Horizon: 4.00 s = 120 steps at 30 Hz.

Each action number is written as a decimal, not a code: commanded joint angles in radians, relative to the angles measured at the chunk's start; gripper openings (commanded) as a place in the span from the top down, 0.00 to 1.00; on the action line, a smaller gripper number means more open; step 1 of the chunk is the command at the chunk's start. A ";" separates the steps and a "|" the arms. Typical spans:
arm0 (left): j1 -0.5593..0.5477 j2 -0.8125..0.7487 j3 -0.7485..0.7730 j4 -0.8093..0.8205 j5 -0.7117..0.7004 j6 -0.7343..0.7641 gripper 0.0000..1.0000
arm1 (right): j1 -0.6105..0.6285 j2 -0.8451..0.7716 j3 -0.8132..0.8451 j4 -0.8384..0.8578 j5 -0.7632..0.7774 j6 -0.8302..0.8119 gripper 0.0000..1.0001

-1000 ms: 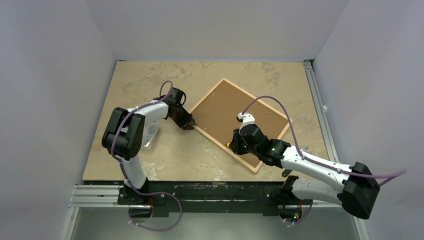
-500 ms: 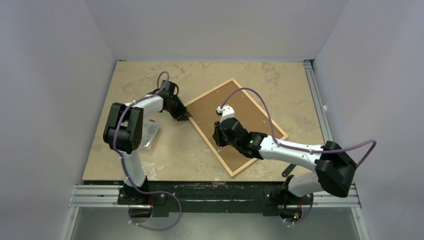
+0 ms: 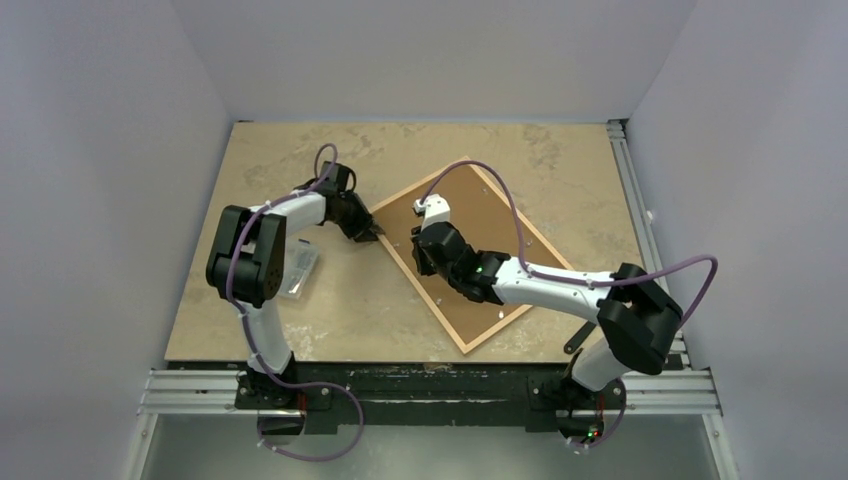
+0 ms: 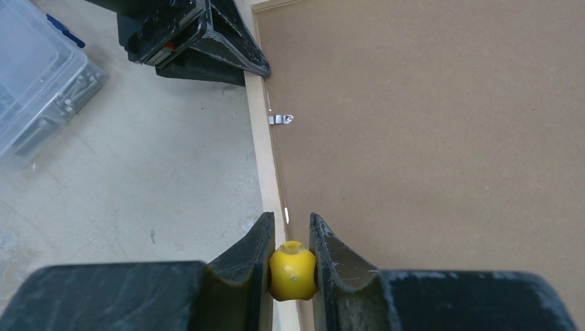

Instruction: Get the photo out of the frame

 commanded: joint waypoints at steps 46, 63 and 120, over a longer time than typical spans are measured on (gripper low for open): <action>-0.576 -0.843 -0.335 0.258 0.193 0.713 0.32 | -0.325 -0.551 -0.177 -0.173 -0.738 0.500 1.00; -0.599 -0.763 -0.235 0.077 0.419 0.755 0.68 | -0.325 -0.664 -0.245 -0.033 -0.918 0.587 1.00; -0.568 -0.759 -0.115 -0.301 0.565 1.052 1.00 | -0.273 -0.458 -0.084 -0.173 -1.326 0.054 0.70</action>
